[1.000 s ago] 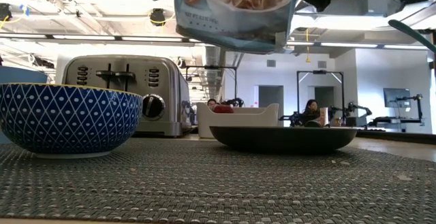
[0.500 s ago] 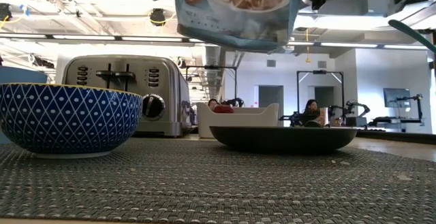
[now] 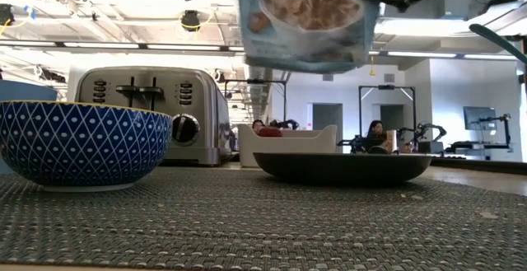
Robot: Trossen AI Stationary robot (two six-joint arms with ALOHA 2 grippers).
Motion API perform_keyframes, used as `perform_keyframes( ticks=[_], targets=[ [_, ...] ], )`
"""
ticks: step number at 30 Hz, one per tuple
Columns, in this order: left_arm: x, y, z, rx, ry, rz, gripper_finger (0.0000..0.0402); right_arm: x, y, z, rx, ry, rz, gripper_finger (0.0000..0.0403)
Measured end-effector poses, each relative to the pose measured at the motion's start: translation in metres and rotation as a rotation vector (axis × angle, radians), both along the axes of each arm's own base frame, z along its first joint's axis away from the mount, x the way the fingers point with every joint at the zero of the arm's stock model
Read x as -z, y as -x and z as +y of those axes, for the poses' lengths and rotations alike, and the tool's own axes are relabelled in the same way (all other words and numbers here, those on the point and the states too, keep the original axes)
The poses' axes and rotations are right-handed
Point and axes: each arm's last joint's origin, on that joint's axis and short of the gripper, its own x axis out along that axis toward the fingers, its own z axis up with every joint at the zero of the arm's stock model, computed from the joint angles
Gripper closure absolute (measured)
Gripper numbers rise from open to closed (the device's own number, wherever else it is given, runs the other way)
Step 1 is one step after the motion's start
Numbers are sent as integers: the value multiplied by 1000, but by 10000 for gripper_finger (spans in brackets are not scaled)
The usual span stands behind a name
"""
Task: Arrange a breakfast setting
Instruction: Pour the cereal from the blue cereal box into the yellow patterned bowl
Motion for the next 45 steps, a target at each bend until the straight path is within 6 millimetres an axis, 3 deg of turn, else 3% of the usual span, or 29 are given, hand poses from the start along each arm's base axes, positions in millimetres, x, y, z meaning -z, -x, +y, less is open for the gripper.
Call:
perform_keyframes(
  ticks=[7,16,31,45],
  targets=[
    [3,27,2,-55,67,129,218,3,35,-8,360,-36,53,378],
    [11,21,2,-70,103,167,216,54,59,-11,586,-131,91,378],
    [20,9,1,-75,124,179,216,150,69,-11,698,-367,66,377],
    [19,9,1,-74,120,168,216,167,61,-10,694,-437,146,379]
  ],
)
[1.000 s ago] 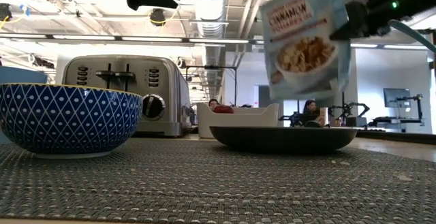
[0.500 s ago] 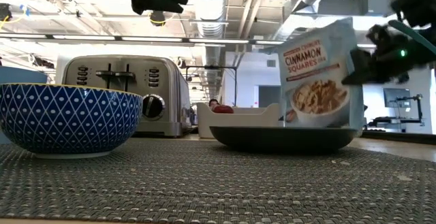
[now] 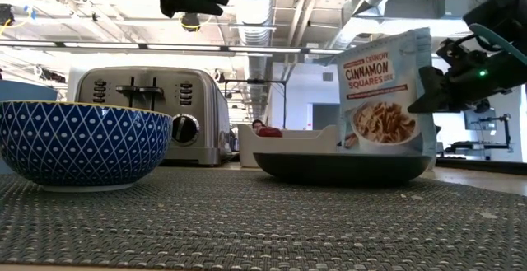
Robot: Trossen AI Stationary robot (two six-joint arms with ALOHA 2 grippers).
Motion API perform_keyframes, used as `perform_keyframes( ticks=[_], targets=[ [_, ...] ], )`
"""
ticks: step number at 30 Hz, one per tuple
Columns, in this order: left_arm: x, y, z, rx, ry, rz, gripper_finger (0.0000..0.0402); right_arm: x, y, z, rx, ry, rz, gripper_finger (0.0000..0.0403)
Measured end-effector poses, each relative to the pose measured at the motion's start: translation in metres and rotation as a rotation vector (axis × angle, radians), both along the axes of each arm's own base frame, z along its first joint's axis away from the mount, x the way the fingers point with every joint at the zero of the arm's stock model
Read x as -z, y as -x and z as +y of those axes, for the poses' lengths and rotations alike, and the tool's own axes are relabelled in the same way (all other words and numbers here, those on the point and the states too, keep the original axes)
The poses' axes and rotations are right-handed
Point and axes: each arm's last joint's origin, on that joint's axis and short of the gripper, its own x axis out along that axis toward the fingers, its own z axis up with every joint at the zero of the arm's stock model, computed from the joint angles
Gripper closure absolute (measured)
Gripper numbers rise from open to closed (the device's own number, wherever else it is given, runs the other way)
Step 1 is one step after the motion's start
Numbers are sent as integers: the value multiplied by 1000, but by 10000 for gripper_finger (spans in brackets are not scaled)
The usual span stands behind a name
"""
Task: Arrange a breakfast setting
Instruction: Pour the cereal from the blue cereal box into the yellow patterned bowl
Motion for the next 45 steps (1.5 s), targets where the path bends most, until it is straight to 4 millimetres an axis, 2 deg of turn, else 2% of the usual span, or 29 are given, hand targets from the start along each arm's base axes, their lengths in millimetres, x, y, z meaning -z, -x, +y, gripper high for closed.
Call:
perform_keyframes(
  ticks=[6,11,15,24,39,45],
  targets=[
    [0,0,0,-2,-8,4,216,14,-1,-2,9,-70,71,379],
    [0,0,0,-1,-11,4,216,16,-3,-3,-16,-71,91,375],
    [0,0,0,-1,-11,4,216,9,-7,-3,-21,-46,65,374],
    [0,0,0,3,-20,9,216,-30,-23,-5,-43,33,8,370],
    [0,0,0,9,-36,16,216,-32,-24,-3,-50,2,-32,367],
    [0,0,0,8,-36,16,216,-32,-24,-3,-49,2,-31,351]
  ],
)
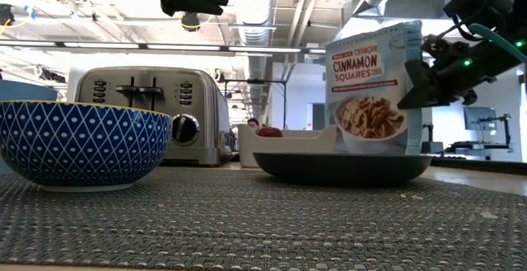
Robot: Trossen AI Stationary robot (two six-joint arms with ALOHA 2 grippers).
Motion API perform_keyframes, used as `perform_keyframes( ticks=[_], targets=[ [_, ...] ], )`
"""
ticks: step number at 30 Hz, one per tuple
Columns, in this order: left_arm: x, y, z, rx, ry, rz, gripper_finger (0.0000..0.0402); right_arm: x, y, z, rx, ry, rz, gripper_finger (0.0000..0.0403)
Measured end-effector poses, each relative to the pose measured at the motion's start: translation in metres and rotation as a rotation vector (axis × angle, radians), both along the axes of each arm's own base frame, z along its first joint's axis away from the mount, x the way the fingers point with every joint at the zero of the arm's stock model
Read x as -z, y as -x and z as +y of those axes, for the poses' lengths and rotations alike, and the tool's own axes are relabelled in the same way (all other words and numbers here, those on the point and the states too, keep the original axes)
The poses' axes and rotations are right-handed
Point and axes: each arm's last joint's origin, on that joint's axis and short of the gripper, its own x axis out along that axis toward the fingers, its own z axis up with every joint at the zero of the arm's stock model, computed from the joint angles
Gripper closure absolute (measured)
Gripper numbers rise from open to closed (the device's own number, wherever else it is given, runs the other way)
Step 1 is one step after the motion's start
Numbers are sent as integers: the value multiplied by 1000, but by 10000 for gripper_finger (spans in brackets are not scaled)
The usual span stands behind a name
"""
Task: Arrange a breakfast setting
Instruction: Pour the cereal from the blue cereal box into the yellow patterned bowl
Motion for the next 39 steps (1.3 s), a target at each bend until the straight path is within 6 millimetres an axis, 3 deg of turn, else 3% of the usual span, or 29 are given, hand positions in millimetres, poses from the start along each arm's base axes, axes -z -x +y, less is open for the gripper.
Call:
perform_keyframes(
  ticks=[22,31,39],
  targets=[
    [-1,0,0,0,3,-8,216,-3,0,0,-14,32,28,202],
    [-1,-1,0,5,5,-16,216,-23,-3,4,-72,76,-3,195],
    [-1,0,0,5,5,-16,216,-24,-3,5,-99,105,39,201]
  ],
)
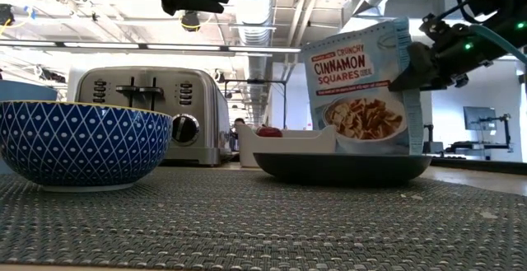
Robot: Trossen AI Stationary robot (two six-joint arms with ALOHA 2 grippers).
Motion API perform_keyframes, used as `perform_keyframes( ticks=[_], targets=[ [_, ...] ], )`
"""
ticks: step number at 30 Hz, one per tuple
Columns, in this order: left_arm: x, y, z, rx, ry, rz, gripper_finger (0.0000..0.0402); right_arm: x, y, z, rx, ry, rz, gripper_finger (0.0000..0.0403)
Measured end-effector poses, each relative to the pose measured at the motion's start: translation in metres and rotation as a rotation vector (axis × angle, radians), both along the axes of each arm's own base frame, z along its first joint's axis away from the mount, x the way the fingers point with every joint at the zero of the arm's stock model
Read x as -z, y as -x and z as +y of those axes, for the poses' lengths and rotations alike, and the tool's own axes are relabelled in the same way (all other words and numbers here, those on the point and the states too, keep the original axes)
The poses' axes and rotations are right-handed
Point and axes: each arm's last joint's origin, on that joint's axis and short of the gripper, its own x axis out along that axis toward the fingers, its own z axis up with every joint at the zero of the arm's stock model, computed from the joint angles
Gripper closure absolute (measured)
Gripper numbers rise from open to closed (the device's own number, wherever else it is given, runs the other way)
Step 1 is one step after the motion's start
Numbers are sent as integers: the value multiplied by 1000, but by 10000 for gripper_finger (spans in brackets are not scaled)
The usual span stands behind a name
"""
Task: Arrange a breakfast setting
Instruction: Pour the cereal from the blue cereal box into the yellow patterned bowl
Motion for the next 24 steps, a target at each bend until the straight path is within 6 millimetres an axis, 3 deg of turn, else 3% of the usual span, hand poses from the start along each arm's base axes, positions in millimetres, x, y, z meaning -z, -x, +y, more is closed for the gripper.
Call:
perform_keyframes(
  ticks=[3,9,15,24],
  targets=[
    [0,0,0,0,0,-1,216,0,0,0,-14,-5,1,237],
    [-1,0,0,0,0,-9,216,-4,-3,-3,-38,-42,-71,373],
    [-1,0,0,-1,0,-10,216,-10,-4,-11,-11,-34,-137,364],
    [-1,0,0,2,-9,-12,216,-4,-12,-19,-25,-28,-85,374]
  ],
)
